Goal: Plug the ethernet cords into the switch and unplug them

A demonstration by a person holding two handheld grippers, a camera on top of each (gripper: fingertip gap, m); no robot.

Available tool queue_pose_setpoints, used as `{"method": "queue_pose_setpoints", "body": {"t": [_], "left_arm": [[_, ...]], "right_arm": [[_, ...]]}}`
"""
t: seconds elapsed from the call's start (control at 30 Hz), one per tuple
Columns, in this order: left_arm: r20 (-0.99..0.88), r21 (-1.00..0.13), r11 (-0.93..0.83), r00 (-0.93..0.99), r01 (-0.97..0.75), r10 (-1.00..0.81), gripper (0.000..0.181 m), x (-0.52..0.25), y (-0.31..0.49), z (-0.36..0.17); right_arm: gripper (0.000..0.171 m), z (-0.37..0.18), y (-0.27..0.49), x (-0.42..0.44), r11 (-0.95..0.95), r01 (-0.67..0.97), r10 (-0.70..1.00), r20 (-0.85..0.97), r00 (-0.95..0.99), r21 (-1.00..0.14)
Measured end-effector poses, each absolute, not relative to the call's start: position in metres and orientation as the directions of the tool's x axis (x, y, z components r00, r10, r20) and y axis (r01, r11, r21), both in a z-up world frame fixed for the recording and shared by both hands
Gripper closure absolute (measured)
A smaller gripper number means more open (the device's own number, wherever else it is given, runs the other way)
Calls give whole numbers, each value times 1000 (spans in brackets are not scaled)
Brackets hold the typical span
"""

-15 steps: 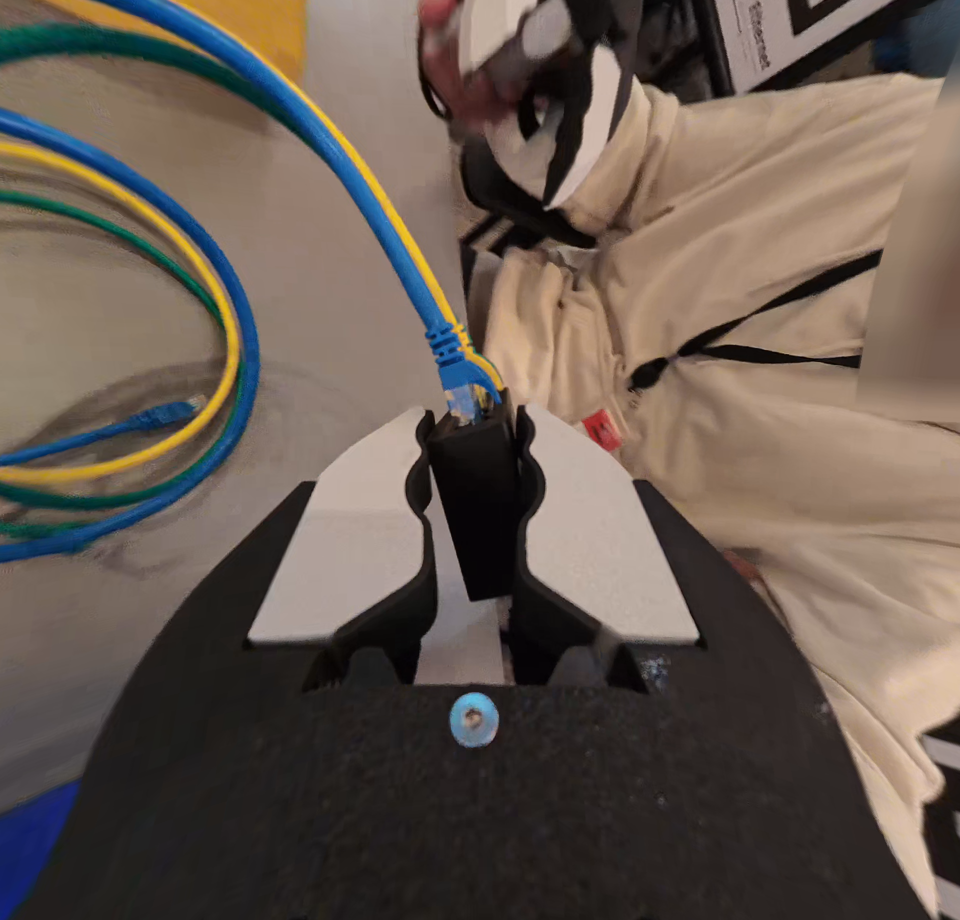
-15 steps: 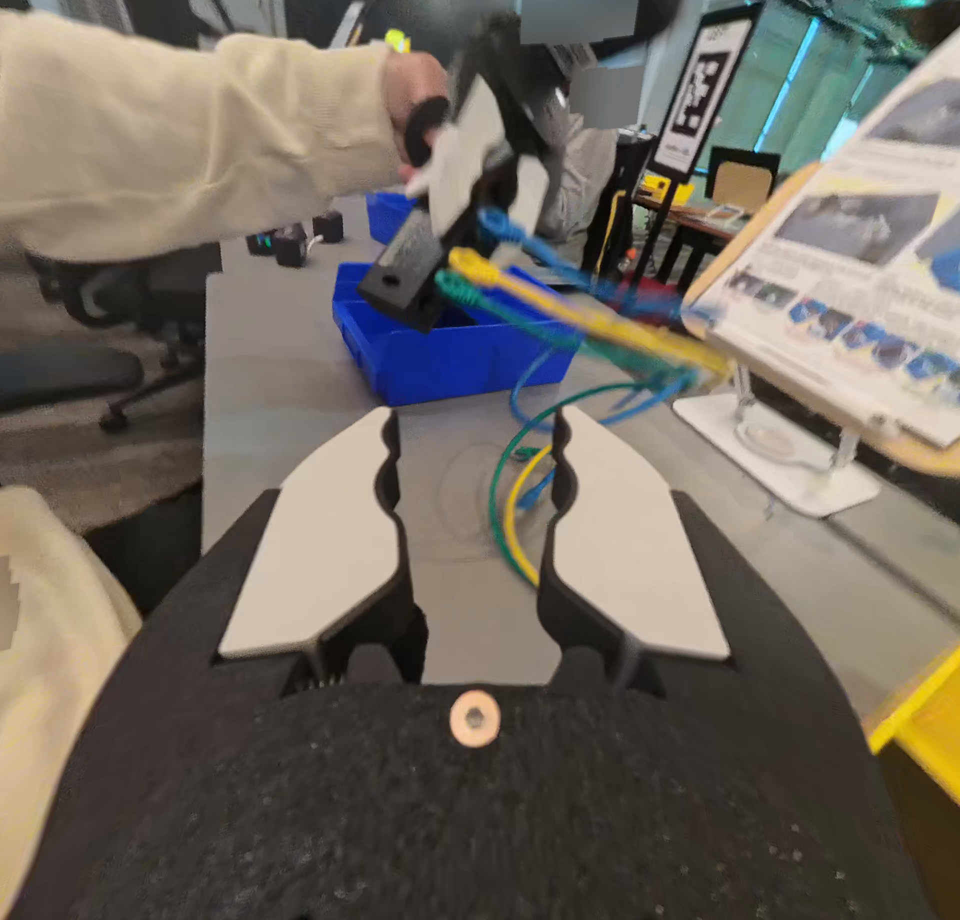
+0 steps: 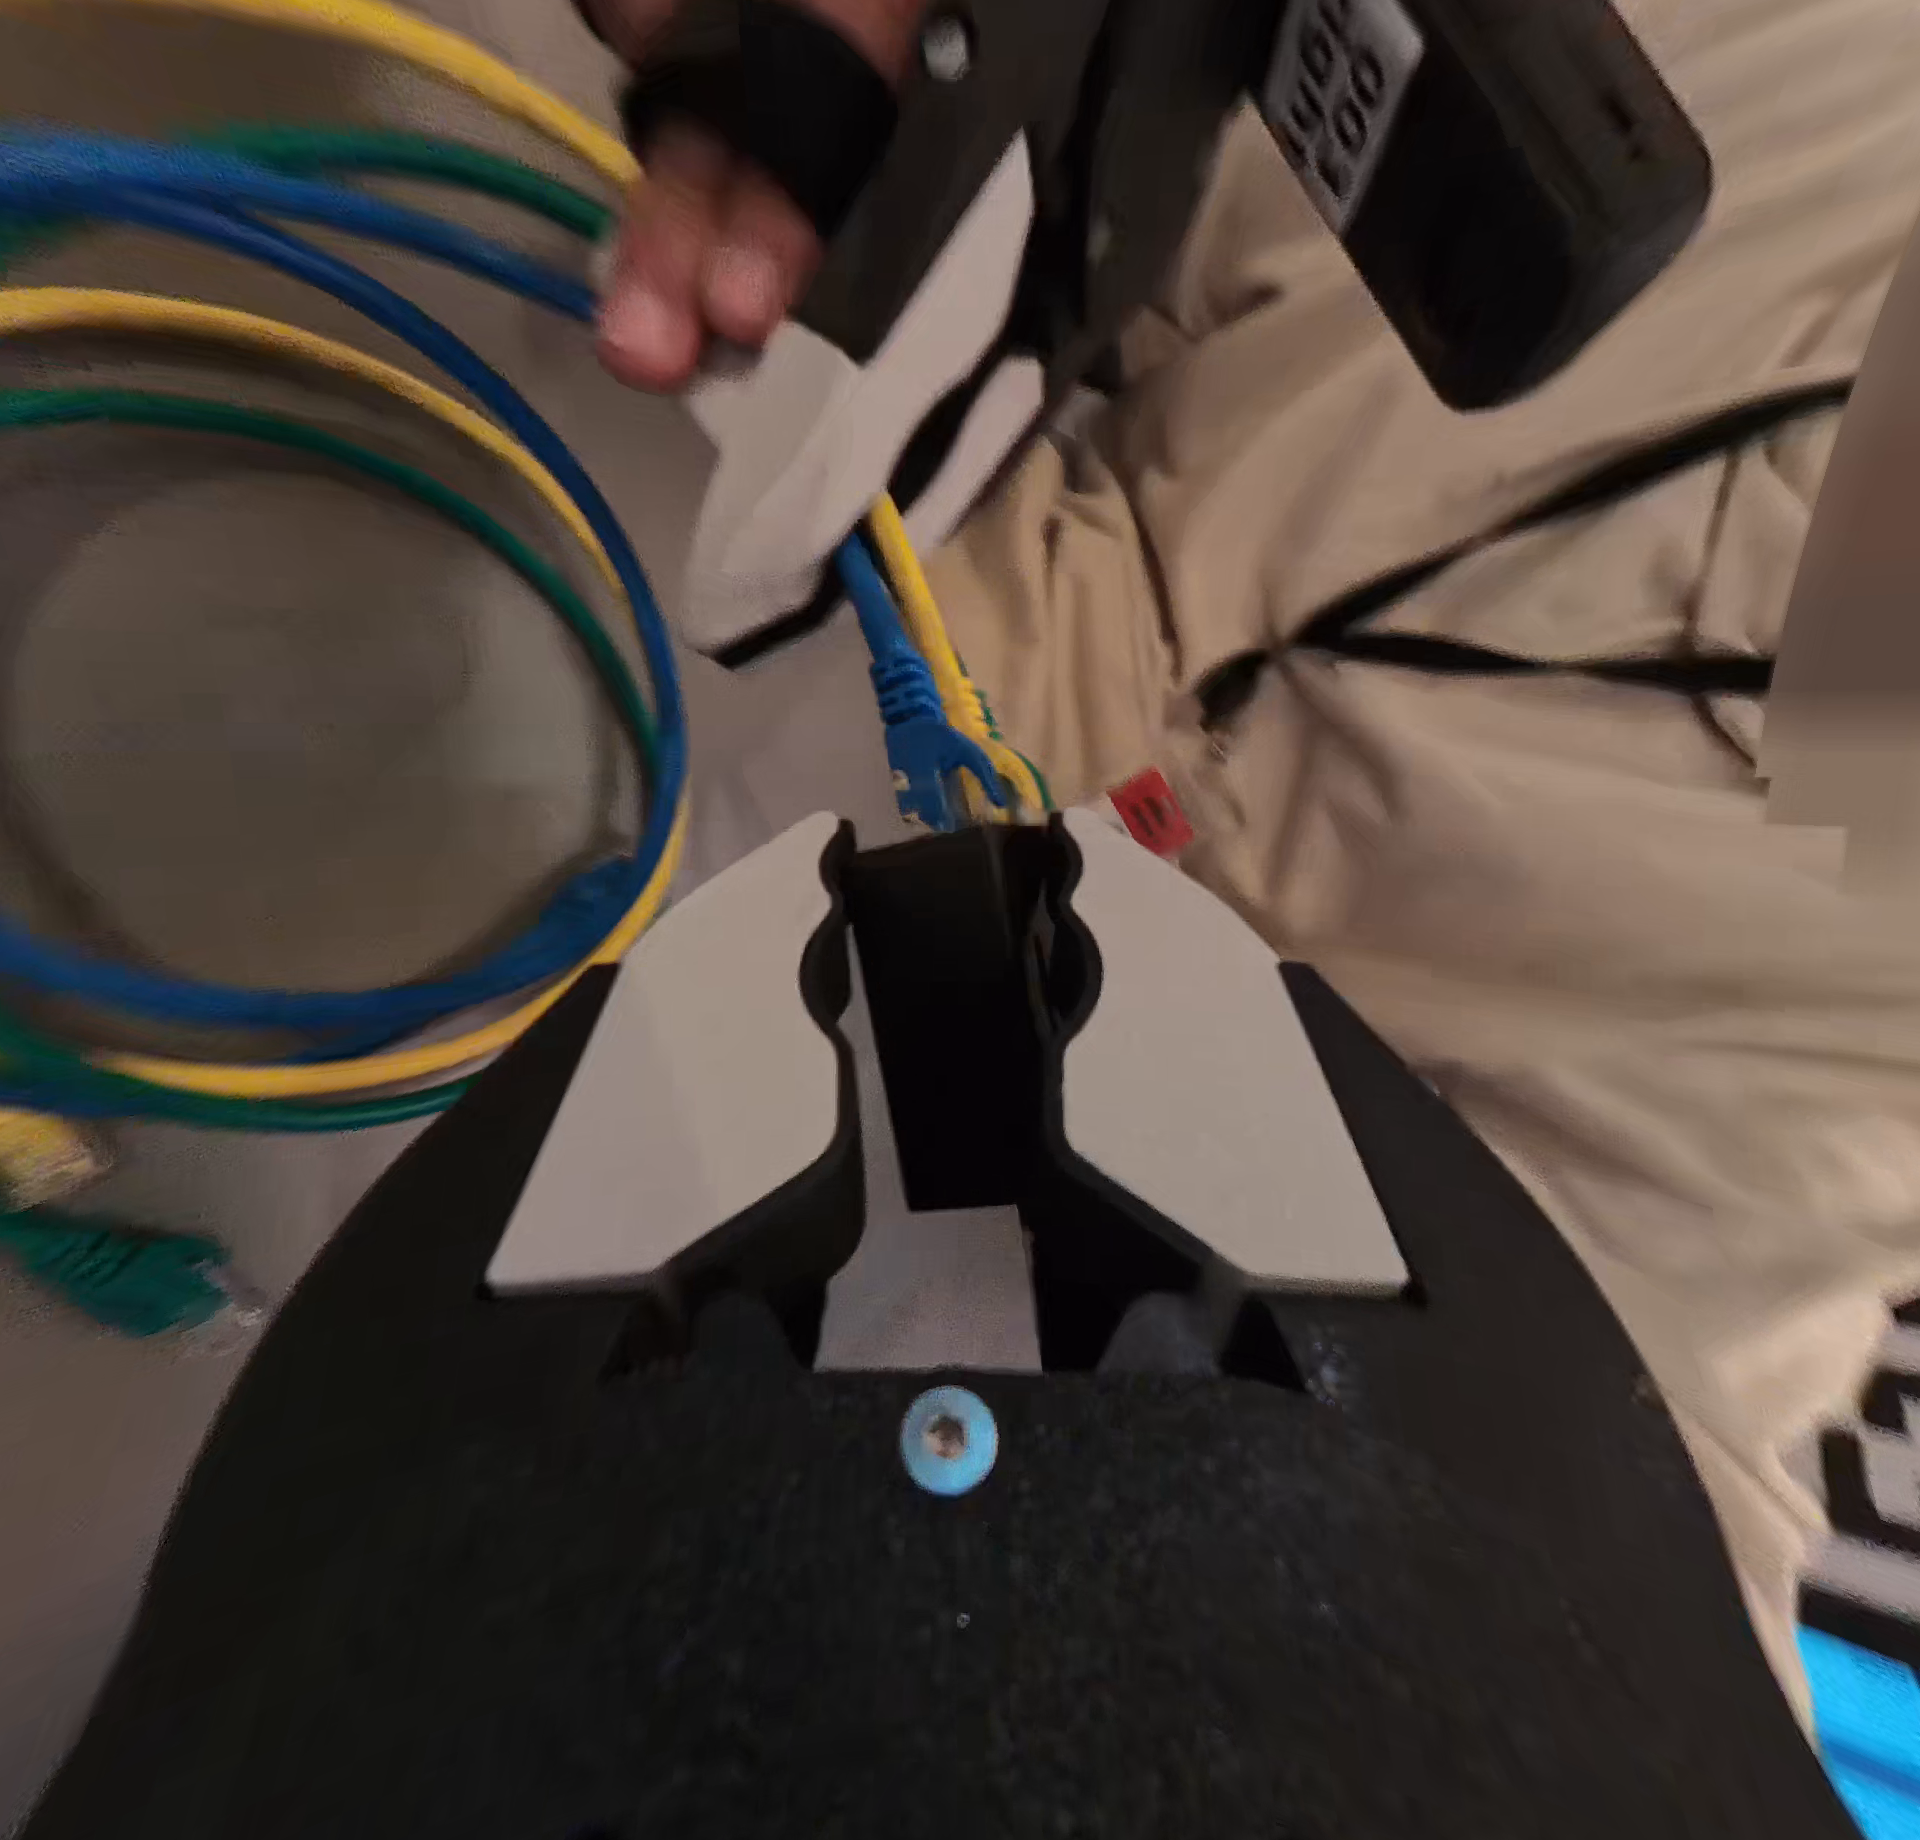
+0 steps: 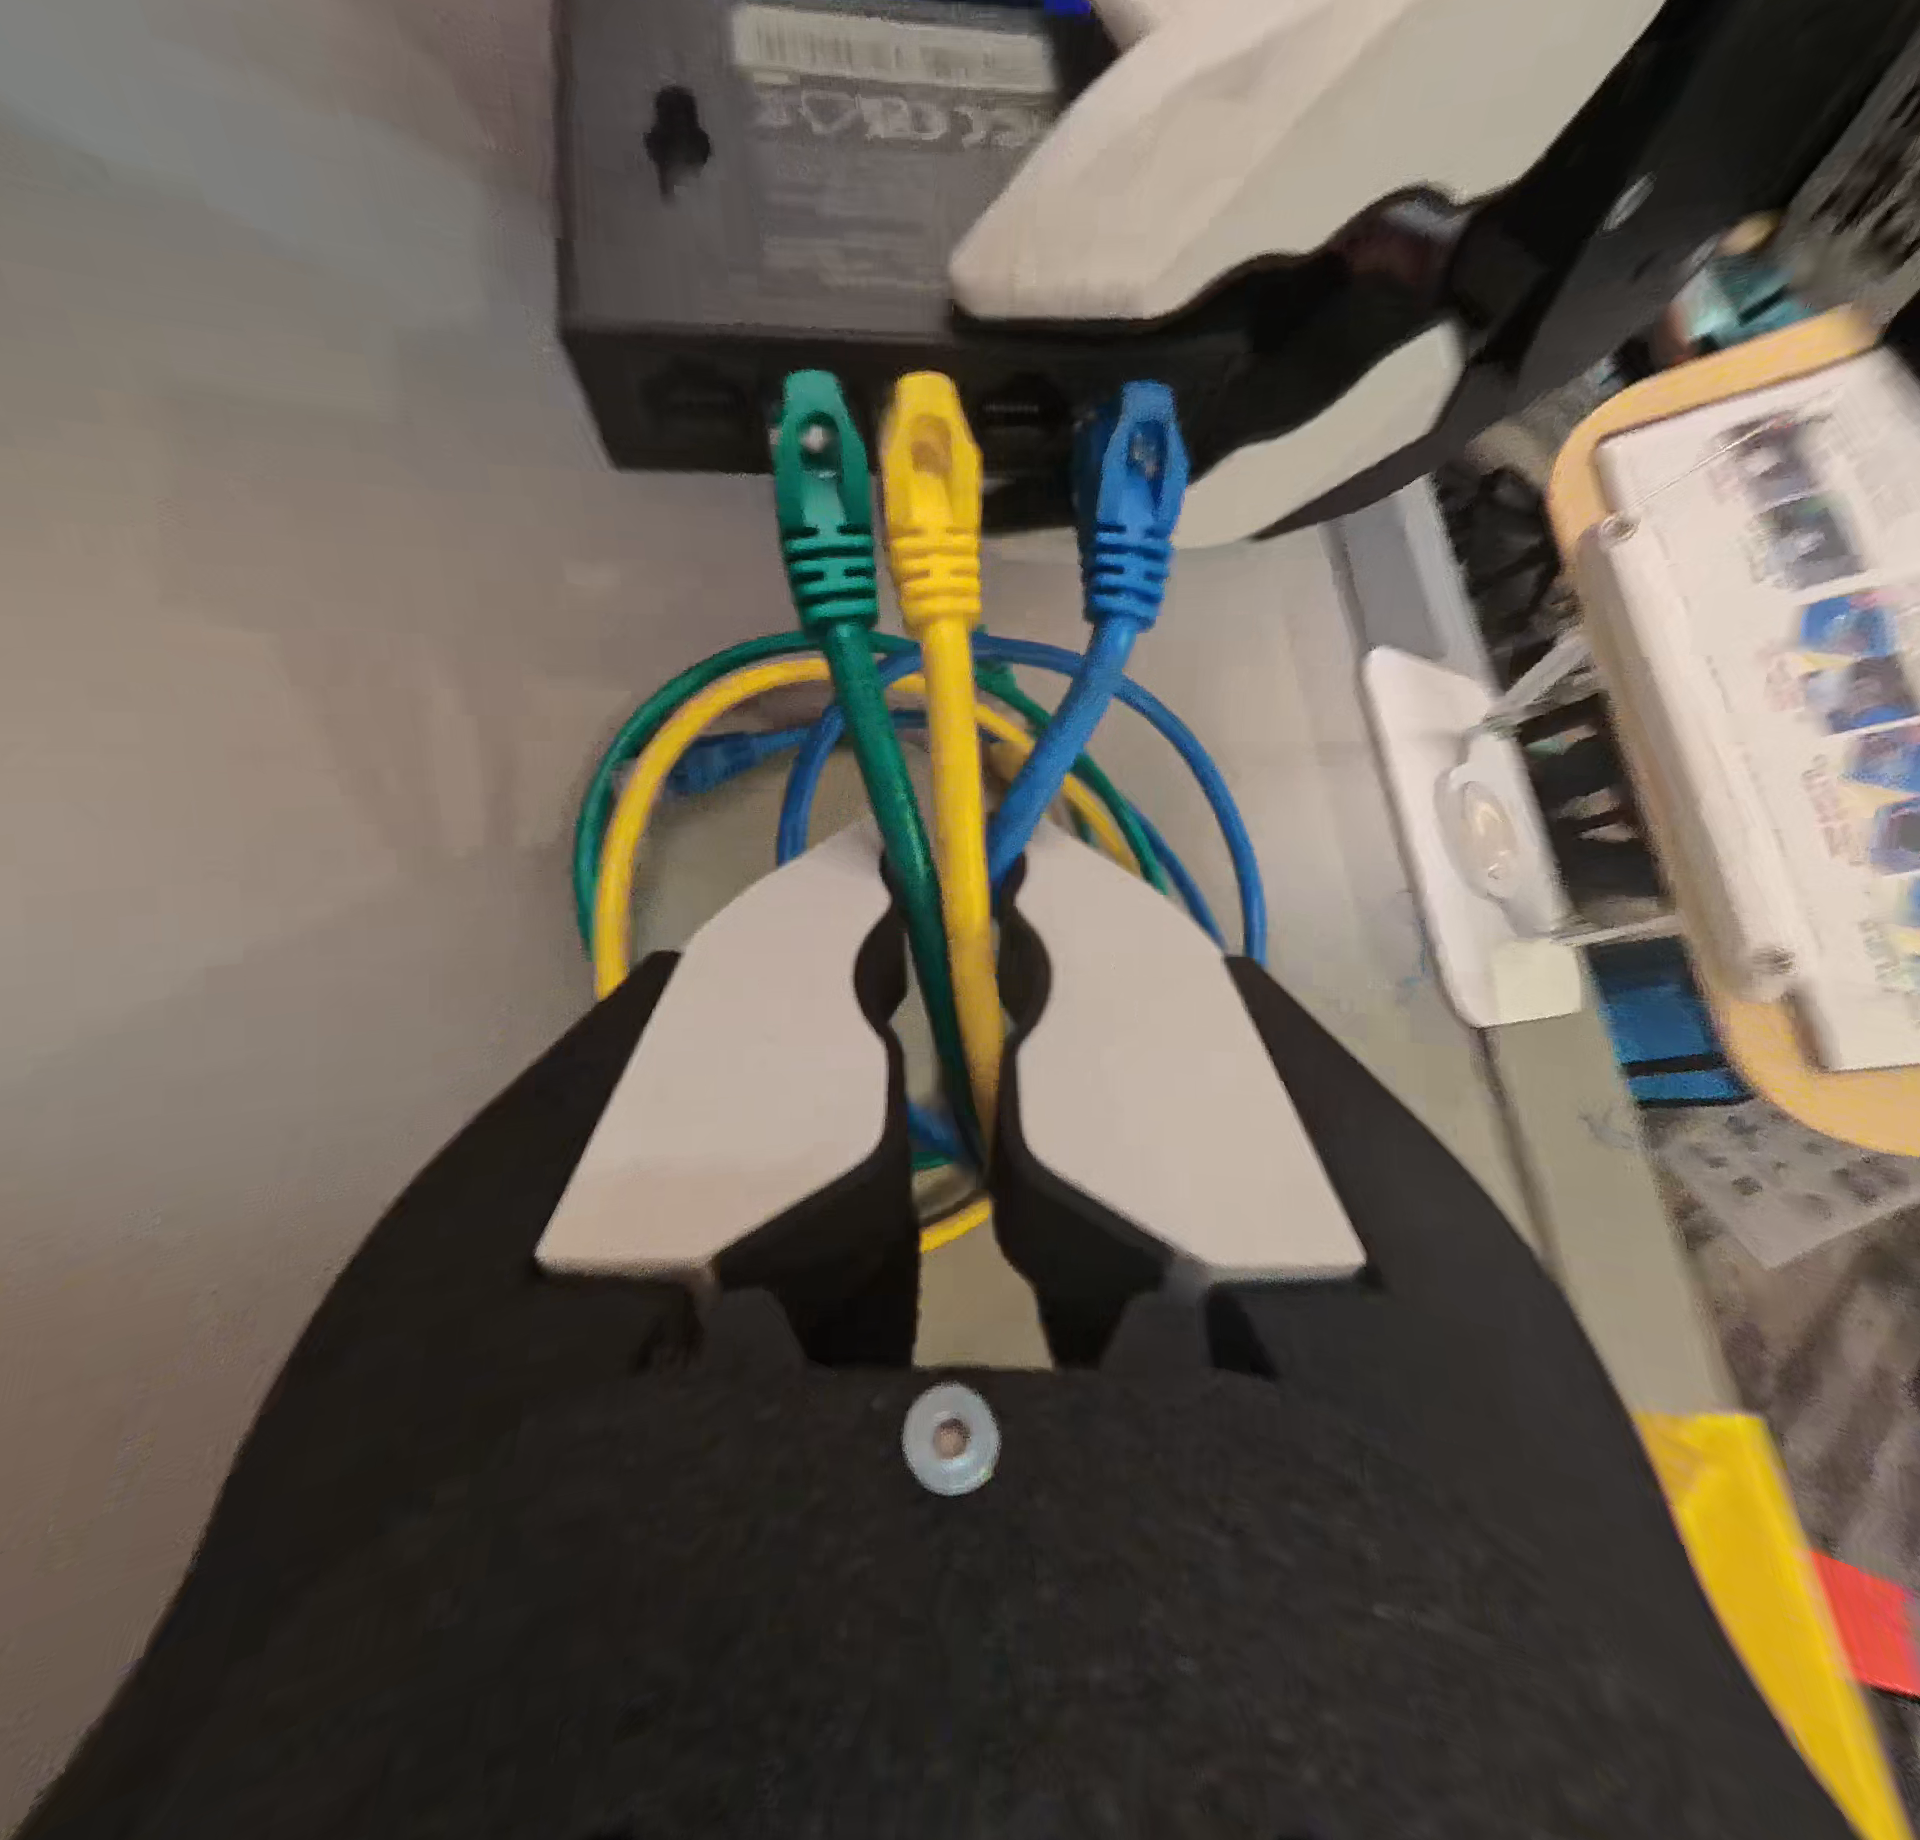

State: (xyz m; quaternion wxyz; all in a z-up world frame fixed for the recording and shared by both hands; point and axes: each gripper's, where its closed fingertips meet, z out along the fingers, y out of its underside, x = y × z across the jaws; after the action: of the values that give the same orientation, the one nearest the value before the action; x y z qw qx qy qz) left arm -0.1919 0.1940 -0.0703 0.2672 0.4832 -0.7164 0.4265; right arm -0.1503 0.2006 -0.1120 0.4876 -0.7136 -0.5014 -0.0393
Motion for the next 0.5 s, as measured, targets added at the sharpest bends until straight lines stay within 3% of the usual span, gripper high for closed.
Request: {"method": "queue_pose_setpoints", "body": {"t": [0.17, 0.3, 0.4, 0.5], "left_arm": [[622, -487, -31, -322, -873, -713, 131, -166, 225, -80], [268, -736, -9, -279, -676, -922, 128, -171, 248, -50], [-49, -865, 161, -239, -475, -970, 108, -191, 237, -23], [-480, -771, 480, -113, -418, -870, 104, -212, 228, -35]], "right_arm": [[162, -129, 205, -137, -222, 649, 703, 341, 623, -728], [162, -138, 205, -132, -311, 619, 702, 265, 661, -721], [162, -148, 207, -128, -375, 629, 686, 252, 682, -681], [162, -149, 207, -129, -409, 620, 677, 233, 698, -670]]}}
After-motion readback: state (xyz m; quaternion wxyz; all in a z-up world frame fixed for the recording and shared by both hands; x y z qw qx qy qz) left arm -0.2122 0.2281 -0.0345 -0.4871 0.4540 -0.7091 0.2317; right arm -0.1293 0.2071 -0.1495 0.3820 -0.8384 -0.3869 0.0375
